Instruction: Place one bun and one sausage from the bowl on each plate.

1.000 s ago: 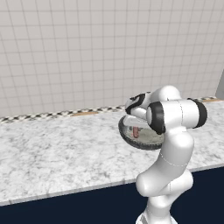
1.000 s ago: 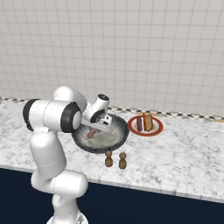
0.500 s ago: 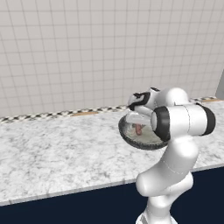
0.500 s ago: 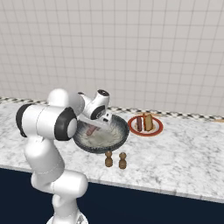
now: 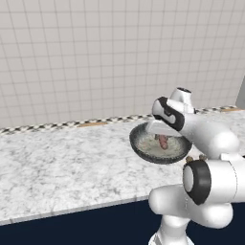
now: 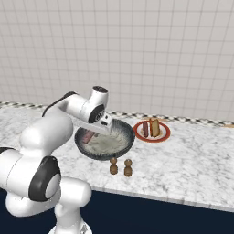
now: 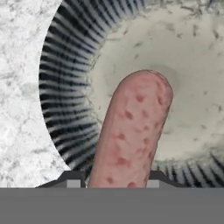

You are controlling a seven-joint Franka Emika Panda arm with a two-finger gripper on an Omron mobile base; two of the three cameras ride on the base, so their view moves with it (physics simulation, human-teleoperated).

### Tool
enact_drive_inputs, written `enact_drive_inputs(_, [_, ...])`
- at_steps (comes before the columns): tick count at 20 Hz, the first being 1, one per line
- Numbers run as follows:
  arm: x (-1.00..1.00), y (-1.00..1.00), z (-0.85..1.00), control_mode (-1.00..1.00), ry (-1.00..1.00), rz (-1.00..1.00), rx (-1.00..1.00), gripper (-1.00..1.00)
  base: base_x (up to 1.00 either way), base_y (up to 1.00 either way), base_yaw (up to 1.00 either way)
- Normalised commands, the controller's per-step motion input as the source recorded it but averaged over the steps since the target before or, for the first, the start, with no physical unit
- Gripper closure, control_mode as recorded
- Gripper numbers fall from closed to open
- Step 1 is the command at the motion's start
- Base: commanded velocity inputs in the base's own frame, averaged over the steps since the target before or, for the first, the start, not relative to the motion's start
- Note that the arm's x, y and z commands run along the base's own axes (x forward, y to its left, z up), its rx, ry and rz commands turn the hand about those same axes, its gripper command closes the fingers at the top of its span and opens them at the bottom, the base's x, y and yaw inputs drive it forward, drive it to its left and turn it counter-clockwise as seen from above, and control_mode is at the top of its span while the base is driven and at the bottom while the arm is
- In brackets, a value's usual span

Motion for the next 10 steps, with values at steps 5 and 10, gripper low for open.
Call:
enact_drive_inputs(5, [-0.75,-0.06,0.58,-1.00,0.12,-0.02,-0.05,1.00,0.00,0.00,0.00])
enact_drive_inputs(10, [-0.61,-0.11,0.59,-1.00,0.16,0.00,-0.06,1.00,0.00,0.00,0.00])
